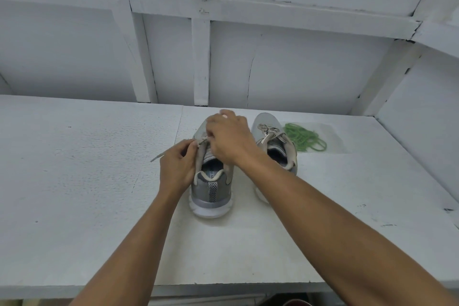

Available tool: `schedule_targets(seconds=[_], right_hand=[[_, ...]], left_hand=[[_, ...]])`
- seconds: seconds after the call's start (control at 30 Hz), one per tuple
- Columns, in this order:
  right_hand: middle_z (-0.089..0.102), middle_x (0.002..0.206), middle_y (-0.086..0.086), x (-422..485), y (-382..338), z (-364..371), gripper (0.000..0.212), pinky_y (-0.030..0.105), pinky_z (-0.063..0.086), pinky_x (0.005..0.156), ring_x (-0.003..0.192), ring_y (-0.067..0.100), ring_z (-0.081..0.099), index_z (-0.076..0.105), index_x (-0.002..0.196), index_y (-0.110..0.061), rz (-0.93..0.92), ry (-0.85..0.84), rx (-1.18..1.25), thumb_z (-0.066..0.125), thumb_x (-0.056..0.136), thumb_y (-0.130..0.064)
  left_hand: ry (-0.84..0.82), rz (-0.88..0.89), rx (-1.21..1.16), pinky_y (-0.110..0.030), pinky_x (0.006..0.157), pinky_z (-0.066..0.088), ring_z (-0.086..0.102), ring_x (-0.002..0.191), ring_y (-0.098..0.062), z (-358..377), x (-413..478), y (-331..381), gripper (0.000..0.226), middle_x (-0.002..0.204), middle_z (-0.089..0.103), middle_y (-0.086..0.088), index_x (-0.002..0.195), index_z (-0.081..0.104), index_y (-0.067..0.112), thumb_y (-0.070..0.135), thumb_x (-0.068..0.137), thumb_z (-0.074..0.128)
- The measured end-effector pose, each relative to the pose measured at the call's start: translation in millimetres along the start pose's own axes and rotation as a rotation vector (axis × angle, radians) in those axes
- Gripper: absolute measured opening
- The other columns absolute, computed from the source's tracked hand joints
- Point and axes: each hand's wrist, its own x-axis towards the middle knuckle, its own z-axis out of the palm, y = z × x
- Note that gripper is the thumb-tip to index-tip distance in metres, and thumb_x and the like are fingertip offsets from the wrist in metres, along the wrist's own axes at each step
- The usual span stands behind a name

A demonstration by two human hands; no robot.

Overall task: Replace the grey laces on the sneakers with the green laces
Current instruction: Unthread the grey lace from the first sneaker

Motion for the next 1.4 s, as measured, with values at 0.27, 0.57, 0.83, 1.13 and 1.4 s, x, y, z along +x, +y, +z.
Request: schedule_targets(seconds=[0.27,0.57,0.83,1.13,1.4], right_hand=[[0.034,0.152,0.003,6,20,-25,0.041,0.043,0.025,0.108,0.139,0.028,0.027,0.056,0.128,-0.024,0.167,0.154,0.192,0.054,0.088,-0.015],[0.041,0.149,-0.006,1,-2,-4,0.017,0.049,0.018,0.113,0.145,0.027,0.016,0.066,0.103,-0.025,0.014,-0.02,0.003,0.058,0.089,-0.02],[0.047,0.134,0.002,8,19,-21,0.04,0.045,0.031,0.103,0.13,0.027,0.035,0.053,0.122,-0.016,0.126,0.191,0.086,0.053,0.083,-0.008],[0.053,0.134,-0.001,-1,-9,8,0.019,0.039,0.029,0.104,0.137,0.026,0.028,0.066,0.107,-0.02,-0.037,0.018,0.019,0.053,0.093,-0.018],[0.056,0.119,0.003,3,0,-7,0.018,0.036,0.038,0.09,0.114,0.026,0.046,0.061,0.107,-0.016,-0.049,-0.01,0.093,0.053,0.091,-0.015]], left_hand=[[0.008,-0.045,-0.039,-0.026,0.082,0.051,0.064,0.09,-0.003,1,1,0,0.024,0.095,0.073,0.011,0.107,0.074,0.022,0.033,0.096,0.056],[0.017,-0.039,-0.016,-0.029,0.083,0.051,0.065,0.092,-0.006,1,1,0,0.022,0.093,0.072,0.013,0.103,0.074,0.025,0.034,0.096,0.055],[0.022,-0.057,-0.012,-0.028,0.086,0.051,0.064,0.092,-0.002,1,2,-3,0.024,0.096,0.072,0.014,0.106,0.074,0.026,0.038,0.095,0.056],[0.021,-0.009,0.017,-0.029,0.083,0.051,0.064,0.092,-0.007,1,0,-1,0.024,0.095,0.071,0.011,0.106,0.073,0.025,0.034,0.097,0.053],[0.034,-0.04,0.013,-0.025,0.078,0.048,0.064,0.089,-0.007,2,1,-3,0.022,0.095,0.071,0.01,0.106,0.07,0.025,0.038,0.095,0.055]])
